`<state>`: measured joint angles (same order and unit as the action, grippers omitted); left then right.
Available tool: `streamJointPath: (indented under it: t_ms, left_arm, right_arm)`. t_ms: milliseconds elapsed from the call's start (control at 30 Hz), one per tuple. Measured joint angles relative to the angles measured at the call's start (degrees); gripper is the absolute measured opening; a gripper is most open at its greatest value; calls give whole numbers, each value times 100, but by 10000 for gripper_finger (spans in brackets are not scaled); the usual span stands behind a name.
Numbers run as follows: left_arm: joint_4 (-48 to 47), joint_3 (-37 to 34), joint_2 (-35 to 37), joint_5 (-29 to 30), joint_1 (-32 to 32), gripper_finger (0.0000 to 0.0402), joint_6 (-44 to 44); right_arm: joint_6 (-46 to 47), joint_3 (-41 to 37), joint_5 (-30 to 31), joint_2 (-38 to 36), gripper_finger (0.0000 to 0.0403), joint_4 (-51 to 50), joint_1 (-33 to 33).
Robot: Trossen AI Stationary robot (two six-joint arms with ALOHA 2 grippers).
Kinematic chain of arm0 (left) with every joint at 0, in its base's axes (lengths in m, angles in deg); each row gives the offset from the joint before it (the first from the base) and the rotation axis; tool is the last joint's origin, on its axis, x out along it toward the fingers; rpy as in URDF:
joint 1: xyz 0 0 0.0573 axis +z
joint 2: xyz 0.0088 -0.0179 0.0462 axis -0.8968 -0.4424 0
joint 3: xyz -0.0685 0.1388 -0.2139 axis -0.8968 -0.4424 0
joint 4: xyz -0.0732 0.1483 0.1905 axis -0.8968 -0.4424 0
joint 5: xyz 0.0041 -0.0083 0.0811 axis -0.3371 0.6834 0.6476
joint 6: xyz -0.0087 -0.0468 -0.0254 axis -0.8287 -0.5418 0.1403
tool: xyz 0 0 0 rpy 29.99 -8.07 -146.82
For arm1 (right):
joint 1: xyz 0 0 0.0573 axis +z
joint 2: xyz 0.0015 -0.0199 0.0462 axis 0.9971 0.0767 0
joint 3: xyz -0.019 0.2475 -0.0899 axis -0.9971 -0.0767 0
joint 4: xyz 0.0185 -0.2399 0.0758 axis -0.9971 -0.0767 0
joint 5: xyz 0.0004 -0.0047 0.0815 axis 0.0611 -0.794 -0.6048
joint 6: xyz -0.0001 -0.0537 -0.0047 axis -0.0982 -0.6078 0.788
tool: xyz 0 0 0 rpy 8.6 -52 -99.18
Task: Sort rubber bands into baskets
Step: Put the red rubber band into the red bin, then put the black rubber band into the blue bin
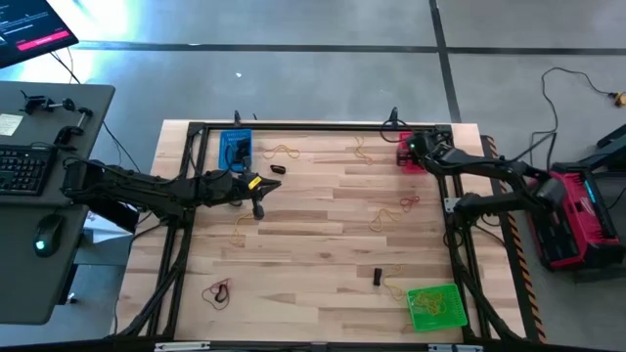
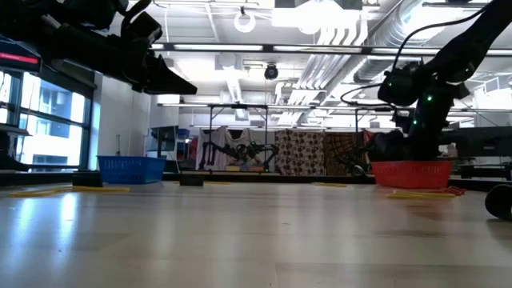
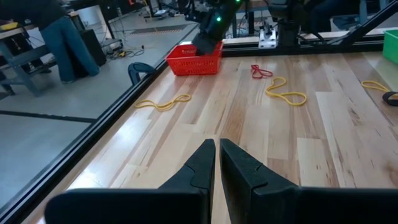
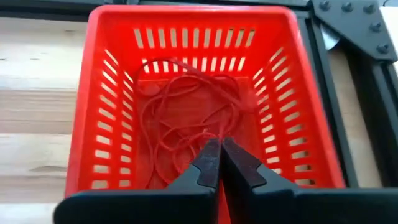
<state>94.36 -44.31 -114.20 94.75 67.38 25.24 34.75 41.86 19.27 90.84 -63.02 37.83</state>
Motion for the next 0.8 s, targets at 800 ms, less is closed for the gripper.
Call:
streamJointPath:
  t_ms: [800]
  left_arm:
    - [3, 0, 0, -3, 0, 14, -44]
  right_arm:
    - [56, 48, -689, 88, 121, -11, -323]
